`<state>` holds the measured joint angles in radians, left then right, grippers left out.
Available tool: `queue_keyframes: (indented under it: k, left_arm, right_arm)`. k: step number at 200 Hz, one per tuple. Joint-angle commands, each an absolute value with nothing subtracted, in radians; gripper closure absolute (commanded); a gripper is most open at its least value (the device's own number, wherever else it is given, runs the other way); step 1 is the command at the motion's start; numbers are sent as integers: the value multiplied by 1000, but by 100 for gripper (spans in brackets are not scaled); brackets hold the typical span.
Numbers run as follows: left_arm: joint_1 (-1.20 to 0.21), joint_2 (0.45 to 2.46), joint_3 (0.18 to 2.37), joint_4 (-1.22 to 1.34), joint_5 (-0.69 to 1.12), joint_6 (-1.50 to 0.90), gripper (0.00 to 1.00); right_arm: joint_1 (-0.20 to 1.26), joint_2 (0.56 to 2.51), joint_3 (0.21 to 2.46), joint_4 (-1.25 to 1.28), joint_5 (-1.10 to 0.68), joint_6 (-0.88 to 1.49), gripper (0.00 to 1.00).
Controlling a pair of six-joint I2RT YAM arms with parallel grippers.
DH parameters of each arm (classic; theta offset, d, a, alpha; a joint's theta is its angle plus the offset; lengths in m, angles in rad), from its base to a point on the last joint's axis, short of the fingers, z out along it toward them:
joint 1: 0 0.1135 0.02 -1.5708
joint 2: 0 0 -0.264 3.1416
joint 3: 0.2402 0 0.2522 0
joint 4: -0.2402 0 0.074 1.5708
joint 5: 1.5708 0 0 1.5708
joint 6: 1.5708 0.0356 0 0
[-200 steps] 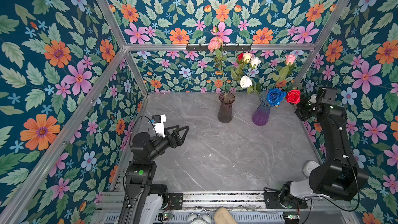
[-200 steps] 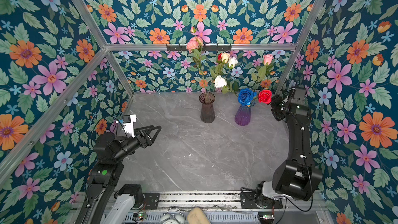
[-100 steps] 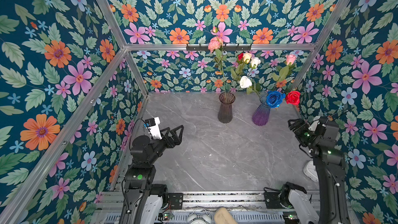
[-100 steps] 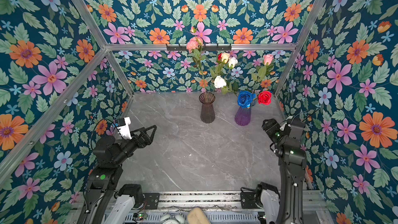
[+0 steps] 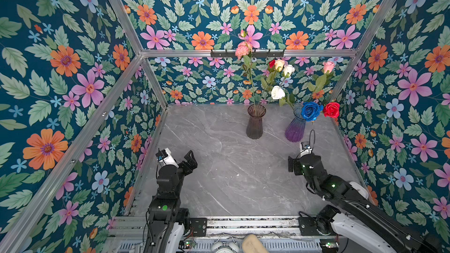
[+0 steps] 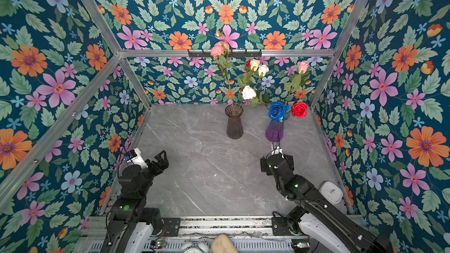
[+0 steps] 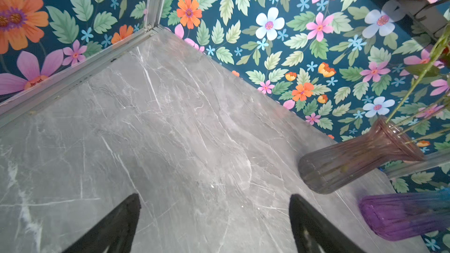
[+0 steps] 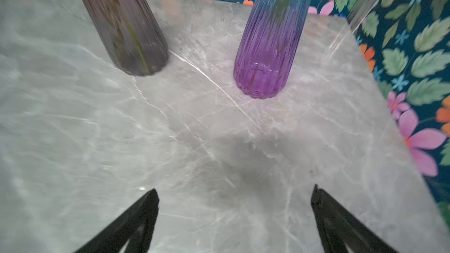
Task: Arrange flowers in a vase
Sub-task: Reset both arms
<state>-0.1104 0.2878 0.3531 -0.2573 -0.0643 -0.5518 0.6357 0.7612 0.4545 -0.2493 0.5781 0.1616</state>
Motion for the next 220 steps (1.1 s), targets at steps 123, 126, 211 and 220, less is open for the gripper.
queue_keyframes:
  k: [123,126,211,220]
  left_arm:
    - [-109,434,-71,735,-478,-305,0]
    - [-109,453,-77,770,-475,-286,0]
    - [-110,1257,-144,1616,-495,-115,0]
    - [-110,1309,-129,1656,-506,-109,0]
  right_arm:
    - [68,888,43,820,319,-25,1]
    - [69,912,47,838,314,-25,1]
    - [118,1430,117,1288,303,-22,1]
    - [116,1407,136,1214,297,-6,1]
